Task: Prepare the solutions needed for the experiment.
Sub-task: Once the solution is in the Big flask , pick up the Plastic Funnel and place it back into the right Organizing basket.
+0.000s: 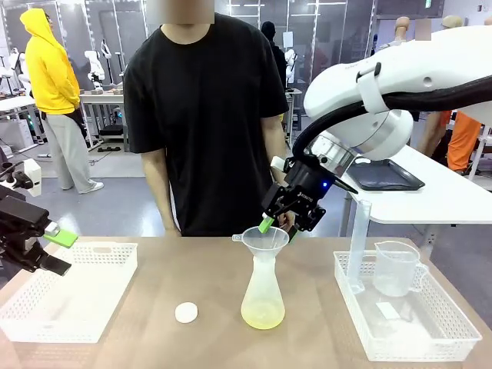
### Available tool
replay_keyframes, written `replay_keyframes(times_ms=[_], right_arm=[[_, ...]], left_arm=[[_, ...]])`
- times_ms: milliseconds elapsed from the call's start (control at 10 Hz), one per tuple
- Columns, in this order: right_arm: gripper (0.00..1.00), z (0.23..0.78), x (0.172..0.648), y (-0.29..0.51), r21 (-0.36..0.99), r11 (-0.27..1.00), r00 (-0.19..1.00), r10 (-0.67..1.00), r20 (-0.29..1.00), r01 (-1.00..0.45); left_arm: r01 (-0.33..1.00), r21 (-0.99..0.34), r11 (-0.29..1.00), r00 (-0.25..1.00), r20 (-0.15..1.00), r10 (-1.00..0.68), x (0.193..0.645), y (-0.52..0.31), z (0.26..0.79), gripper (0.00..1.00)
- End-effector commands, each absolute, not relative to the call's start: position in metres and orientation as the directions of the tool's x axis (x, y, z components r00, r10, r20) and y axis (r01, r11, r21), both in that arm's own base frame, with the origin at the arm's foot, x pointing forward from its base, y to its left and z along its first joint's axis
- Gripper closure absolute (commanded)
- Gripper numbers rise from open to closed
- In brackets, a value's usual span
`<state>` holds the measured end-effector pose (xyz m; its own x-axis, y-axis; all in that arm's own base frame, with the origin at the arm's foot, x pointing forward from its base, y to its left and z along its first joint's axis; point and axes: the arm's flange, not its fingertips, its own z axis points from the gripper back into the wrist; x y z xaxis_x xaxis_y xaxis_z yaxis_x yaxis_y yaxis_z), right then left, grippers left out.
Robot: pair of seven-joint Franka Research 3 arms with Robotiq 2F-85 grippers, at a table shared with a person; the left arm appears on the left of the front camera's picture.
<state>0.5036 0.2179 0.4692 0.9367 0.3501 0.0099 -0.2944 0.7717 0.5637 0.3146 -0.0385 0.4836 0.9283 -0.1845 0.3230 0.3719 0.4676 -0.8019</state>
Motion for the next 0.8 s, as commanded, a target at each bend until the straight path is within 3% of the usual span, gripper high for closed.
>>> replay_keyframes(times_ms=[0,100,200,500,600,700], right_arm=[[0.21,0.4689,0.5117,0.2239,0.561,0.763,0.921,0.390,-0.001,-0.322],[0.27,0.4655,0.5129,0.2260,0.562,0.762,0.918,0.395,-0.013,-0.321],[0.41,0.4644,0.5126,0.2267,0.554,0.769,0.918,0.395,-0.021,-0.318],[0.67,0.4627,0.5107,0.2239,0.550,0.781,0.926,0.377,-0.034,-0.297],[0.81,0.4630,0.5095,0.2208,0.552,0.783,0.929,0.368,-0.035,-0.288],[0.86,0.4629,0.5089,0.2192,0.550,0.785,0.929,0.367,-0.042,-0.286]], left_arm=[[0.390,-0.809,0.440,0.921,0.344,-0.184,0.3169,-0.0410,0.4844,0.00],[0.390,-0.809,0.440,0.921,0.344,-0.184,0.3169,-0.0410,0.4844,0.00],[0.390,-0.809,0.440,0.921,0.344,-0.184,0.3169,-0.0410,0.4844,0.00],[0.390,-0.809,0.440,0.921,0.344,-0.184,0.3169,-0.0410,0.4844,0.00],[0.390,-0.809,0.440,0.921,0.344,-0.184,0.3169,-0.0410,0.4844,0.00],[0.390,-0.809,0.440,0.921,0.344,-0.184,0.3169,-0.0410,0.4844,0.00]])
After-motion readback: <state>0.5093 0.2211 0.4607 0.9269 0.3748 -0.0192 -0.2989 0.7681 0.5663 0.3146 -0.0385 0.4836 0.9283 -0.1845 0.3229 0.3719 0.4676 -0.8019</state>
